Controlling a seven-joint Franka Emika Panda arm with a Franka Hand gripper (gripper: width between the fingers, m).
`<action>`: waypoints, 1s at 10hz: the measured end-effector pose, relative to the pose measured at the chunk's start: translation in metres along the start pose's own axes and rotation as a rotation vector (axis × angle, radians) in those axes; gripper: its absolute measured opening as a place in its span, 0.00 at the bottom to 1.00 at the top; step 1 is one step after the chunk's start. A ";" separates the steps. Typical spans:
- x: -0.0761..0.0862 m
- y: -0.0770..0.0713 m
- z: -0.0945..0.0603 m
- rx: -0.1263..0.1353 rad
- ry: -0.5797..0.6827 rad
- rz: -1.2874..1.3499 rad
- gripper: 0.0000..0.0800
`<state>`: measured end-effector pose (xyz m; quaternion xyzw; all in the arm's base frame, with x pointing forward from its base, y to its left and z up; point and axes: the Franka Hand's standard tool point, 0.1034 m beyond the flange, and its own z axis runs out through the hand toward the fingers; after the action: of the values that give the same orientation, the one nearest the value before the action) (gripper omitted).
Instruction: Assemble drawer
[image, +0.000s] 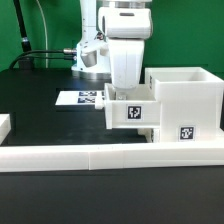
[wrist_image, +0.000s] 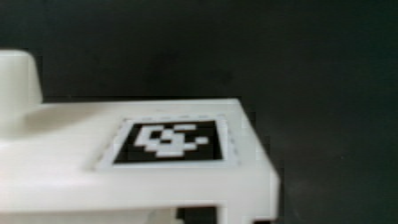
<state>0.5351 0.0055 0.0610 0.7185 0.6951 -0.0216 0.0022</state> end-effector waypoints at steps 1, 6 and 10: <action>-0.001 0.000 0.000 -0.001 0.001 0.007 0.05; 0.001 -0.002 0.001 0.005 0.001 0.001 0.05; -0.002 -0.002 0.001 0.015 -0.002 -0.014 0.05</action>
Offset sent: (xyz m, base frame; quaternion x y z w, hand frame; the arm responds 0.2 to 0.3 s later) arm 0.0000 0.0000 0.0000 0.0000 0.0000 0.0000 1.0000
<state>0.5327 0.0038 0.0602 0.7137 0.6999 -0.0275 -0.0023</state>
